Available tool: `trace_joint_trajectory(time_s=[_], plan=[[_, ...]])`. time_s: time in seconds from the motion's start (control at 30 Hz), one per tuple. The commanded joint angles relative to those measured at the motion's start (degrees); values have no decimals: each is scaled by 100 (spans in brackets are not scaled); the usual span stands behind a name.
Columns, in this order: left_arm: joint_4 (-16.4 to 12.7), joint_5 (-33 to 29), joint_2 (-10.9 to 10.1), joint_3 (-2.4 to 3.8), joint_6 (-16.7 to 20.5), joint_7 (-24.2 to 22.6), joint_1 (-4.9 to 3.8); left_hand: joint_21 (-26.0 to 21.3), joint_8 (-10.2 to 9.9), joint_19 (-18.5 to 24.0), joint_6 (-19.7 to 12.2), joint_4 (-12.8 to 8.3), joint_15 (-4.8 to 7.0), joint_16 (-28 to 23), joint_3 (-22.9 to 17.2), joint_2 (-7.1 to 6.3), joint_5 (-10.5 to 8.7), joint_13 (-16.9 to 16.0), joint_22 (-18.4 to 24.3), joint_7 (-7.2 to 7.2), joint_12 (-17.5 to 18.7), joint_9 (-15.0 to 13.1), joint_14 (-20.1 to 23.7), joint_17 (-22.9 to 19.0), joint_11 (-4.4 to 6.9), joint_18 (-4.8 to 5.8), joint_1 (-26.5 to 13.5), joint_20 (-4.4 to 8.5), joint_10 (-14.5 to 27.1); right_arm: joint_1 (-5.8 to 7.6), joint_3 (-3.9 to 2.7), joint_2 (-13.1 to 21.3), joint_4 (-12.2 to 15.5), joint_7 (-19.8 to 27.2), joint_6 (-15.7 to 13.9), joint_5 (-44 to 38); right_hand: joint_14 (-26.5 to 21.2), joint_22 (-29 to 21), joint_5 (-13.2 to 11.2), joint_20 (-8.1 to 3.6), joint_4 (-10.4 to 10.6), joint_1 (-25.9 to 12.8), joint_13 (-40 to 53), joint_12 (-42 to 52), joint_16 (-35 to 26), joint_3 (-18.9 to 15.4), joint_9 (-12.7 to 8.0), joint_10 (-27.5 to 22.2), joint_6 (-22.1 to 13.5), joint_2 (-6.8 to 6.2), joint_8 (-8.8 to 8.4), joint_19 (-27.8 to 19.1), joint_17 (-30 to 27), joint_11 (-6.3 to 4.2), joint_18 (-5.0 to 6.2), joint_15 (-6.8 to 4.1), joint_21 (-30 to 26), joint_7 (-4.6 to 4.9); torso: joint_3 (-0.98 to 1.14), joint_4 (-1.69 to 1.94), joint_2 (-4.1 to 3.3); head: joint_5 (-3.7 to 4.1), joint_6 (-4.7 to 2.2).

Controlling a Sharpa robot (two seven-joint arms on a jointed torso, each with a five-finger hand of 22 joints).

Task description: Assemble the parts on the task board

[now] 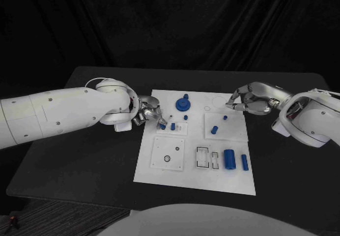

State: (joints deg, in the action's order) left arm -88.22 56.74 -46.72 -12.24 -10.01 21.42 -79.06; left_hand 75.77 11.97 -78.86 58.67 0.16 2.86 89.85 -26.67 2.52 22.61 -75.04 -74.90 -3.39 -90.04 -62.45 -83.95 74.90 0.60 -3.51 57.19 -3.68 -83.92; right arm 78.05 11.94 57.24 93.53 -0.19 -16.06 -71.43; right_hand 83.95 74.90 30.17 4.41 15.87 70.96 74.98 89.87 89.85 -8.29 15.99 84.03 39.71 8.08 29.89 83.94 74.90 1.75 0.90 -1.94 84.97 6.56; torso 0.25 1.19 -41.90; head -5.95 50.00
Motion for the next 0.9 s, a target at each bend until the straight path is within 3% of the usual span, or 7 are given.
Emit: trace_joint_trajectory(time_s=[0.03,0.23,0.9], plan=[[-1,-10,0,2,-92,-66,15,-27,-33,16,-2,2,-22,15,-40,57,-41,-1496,-917,30,4,7,-605,1510,-27,-36,14,-14,-608,-16,-4,11,10,9,-88,-8,605,1319,32,0,-25,53,1502,13,15,13,-7,597,42,-14,-27,291,1510,-12,52,3,7,-2,1,1,-5,-3,0],[-5,-10,-29,2,-127,-64,17,-24,-34,13,-1,-4,-22,15,-46,60,-47,-1496,-919,31,4,7,-605,1510,-27,-35,18,-14,-608,-16,-4,25,17,-20,-54,-7,605,1319,32,0,-25,53,1502,13,15,13,-7,597,42,-14,-27,291,1510,-12,52,3,7,-2,8,4,-6,-9,0],[-12,-10,-65,2,-197,-62,19,-49,-34,31,2,-22,-22,15,-66,70,-60,-1496,-911,32,4,8,-605,1510,-26,-41,33,-14,-608,-17,-4,35,32,-78,16,-7,605,1315,59,1,-28,67,1502,13,15,17,-11,597,47,-17,-29,284,1510,-12,55,3,-5,-1,5,6,-2,-20,0]])
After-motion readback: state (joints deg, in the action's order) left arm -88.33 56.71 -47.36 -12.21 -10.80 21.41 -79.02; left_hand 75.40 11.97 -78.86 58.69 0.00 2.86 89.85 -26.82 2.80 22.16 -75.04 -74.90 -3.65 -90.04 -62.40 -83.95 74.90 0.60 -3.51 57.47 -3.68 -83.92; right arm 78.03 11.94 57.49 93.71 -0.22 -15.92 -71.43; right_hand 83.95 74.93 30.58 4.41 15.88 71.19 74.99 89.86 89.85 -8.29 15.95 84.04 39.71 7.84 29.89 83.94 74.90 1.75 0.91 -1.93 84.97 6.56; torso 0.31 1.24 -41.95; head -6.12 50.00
